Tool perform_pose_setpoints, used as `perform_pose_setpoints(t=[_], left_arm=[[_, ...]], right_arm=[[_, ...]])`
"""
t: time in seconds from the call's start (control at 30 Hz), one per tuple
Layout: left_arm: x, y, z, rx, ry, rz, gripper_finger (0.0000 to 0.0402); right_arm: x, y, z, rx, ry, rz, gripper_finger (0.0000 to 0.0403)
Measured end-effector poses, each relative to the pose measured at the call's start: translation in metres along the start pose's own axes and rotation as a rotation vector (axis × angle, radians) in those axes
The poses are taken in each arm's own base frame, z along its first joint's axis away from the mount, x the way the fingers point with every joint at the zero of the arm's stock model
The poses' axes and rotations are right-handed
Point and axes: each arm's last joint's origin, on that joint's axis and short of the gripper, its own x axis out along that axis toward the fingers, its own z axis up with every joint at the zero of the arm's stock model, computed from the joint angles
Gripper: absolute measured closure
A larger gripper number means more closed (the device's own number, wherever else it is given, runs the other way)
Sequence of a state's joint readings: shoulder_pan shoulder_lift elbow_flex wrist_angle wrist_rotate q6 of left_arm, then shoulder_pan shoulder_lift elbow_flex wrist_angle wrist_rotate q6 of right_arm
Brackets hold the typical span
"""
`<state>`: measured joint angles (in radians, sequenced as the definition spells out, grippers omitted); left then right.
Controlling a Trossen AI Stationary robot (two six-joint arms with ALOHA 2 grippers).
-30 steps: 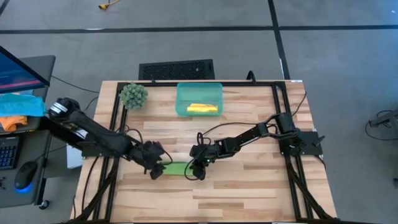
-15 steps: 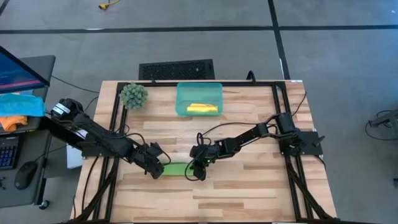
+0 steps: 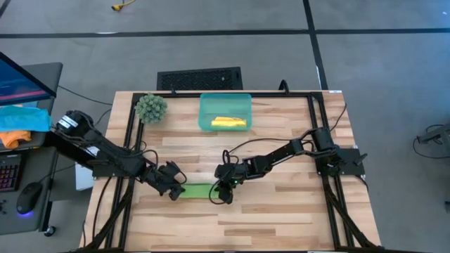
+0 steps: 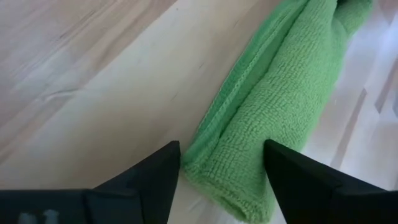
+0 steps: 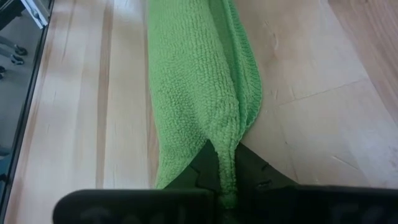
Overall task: Roll microfiber towels into tight, uniform cylinder then place into a basket
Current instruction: Put the green microfiber cloth into the green bin
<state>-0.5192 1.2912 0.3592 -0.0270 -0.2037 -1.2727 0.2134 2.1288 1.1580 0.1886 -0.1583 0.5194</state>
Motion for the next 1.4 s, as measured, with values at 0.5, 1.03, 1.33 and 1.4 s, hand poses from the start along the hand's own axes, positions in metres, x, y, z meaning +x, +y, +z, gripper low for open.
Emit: perform_pose_setpoints(t=[0.5, 1.03, 1.33, 1.4], left_arm=[[0.001, -0.006, 0.003, 0.106, -0.069, -0.056, 0.0378], [-0.019, -0.015, 0.037, 0.239, -0.186, -0.114, 0.0390], [-0.028, -0.011, 0.087, 0.272, -0.284, -0.076, 0.0391], [-0.032, -0.010, 0.101, 0.301, -0.310, -0.065, 0.0391]], right_arm=[[-0.001, -0.004, 0.007, 0.007, -0.026, 0.003, 0.0367], [-0.030, 0.011, 0.040, -0.180, 0.100, -0.297, 0.0378], [-0.082, 0.009, 0.067, -0.223, 0.028, -0.453, 0.0378], [-0.092, 0.006, 0.071, -0.227, 0.028, -0.483, 0.0379]])
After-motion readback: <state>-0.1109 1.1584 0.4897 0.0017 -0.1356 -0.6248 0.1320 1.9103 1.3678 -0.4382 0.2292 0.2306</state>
